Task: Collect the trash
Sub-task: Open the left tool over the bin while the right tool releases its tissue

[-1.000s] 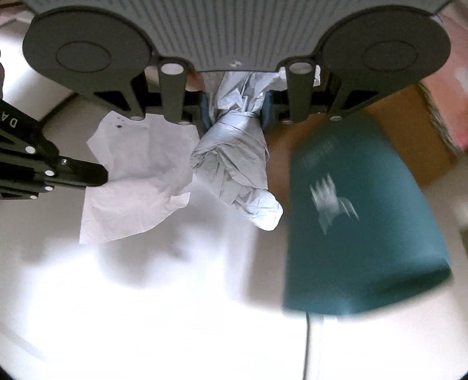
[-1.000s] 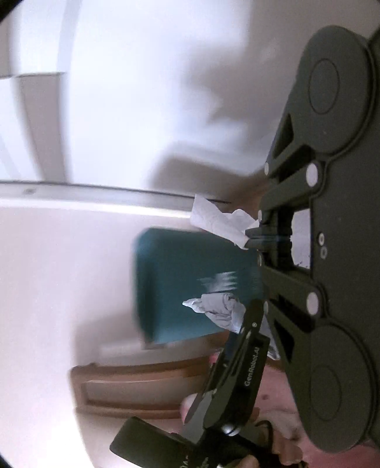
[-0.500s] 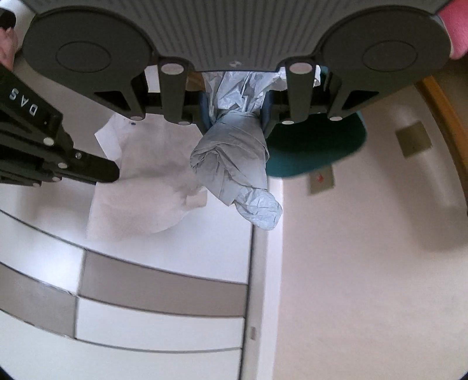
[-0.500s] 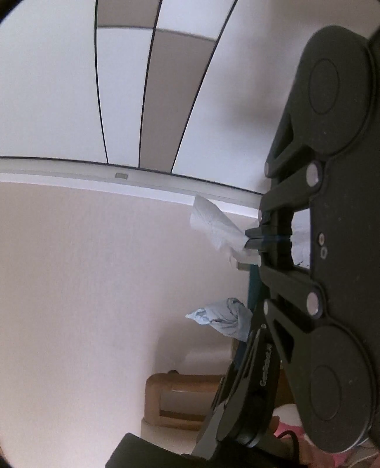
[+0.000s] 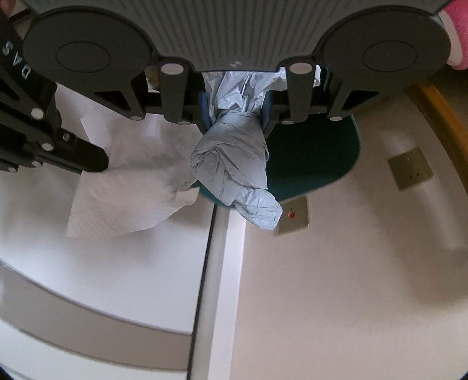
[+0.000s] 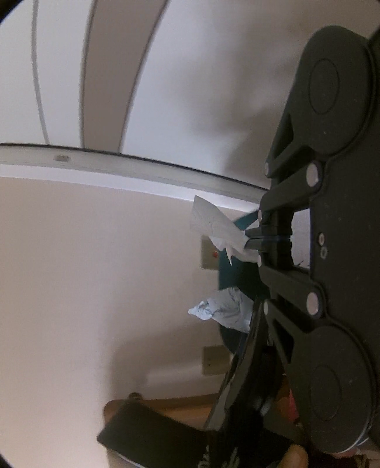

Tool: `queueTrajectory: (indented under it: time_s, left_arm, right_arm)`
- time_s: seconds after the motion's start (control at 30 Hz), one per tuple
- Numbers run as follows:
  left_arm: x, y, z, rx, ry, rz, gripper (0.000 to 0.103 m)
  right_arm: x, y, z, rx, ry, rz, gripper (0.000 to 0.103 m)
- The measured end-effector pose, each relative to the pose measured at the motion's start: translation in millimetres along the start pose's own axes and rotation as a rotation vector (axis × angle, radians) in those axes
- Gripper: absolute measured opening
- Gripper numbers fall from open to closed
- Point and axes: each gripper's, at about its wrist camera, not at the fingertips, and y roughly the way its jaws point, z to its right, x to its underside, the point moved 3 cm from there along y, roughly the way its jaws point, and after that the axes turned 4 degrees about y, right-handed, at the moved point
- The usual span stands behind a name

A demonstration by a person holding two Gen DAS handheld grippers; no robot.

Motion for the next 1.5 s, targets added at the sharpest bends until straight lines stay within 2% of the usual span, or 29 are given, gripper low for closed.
queueTrajectory:
  time_s: [0.07, 0.27, 0.3, 0.43, 0.5, 0.53, 0.57, 0.63, 0.77, 0.9, 1.13, 1.23, 1.5]
  left_arm:
    - [4.6, 10.6, -10.5, 0.002, -0.023, -0.033, 0.033]
    - [14.5, 40.6, -8.5, 0.006, -0.025, -0.11, 0.034]
    - [12.9, 44.8, -5.5, 0.007, -0.025, -0.113, 0.034]
    - [22.3, 46.8, -14.0, 0.0, -0.04, -0.141, 0.035]
    - [22.5, 49.9, -16.0, 0.0, -0.05, -0.149, 0.039]
    - [24.8, 49.9, -17.2, 0.004, -0.054, -0.15, 0.045]
    - [26.1, 48.2, -18.1, 0.008, -0.059, -0.148, 0.053]
    - [28.9, 43.0, -17.6, 0.003, -0.058, -0.135, 0.061]
    - [30.7, 32.7, -14.5, 0.009, -0.053, -0.118, 0.064]
    - [30.8, 19.6, -7.7, 0.03, -0.045, -0.097, 0.067]
    - [38.7, -18.9, 20.4, 0.047, 0.033, -0.056, 0.071]
    - [44.6, -34.7, 33.5, 0.064, 0.058, -0.046, 0.076]
    - [67.4, -68.5, 67.6, 0.126, 0.112, -0.019, 0.08]
  right_arm:
    - [5.1, 12.2, -3.0, 0.001, -0.01, -0.031, 0.0]
    - [16.5, 29.9, -10.1, 0.005, -0.034, -0.1, 0.002]
    - [17.5, 31.4, -10.9, 0.009, -0.04, -0.109, 0.007]
    - [15.0, 38.4, -12.1, 0.011, -0.041, -0.127, 0.01]
    - [14.9, 36.7, -8.6, 0.006, -0.019, -0.134, 0.011]
    - [13.4, 36.5, -7.3, 0.007, -0.015, -0.133, 0.012]
    - [12.8, 33.3, -7.2, 0.007, -0.013, -0.129, 0.013]
    - [10.9, 31.6, -2.1, 0.004, -0.005, -0.126, 0.017]
    - [10.7, 14.8, 4.0, 0.003, 0.018, -0.111, 0.027]
    - [14.1, -4.3, 10.2, 0.006, 0.038, -0.099, 0.03]
    - [25.4, -42.4, 20.3, -0.006, 0.082, -0.074, 0.038]
    - [33.8, -62.6, 25.9, -0.009, 0.099, -0.065, 0.04]
    - [60.4, -104.5, 42.7, -0.03, 0.155, -0.067, 0.045]
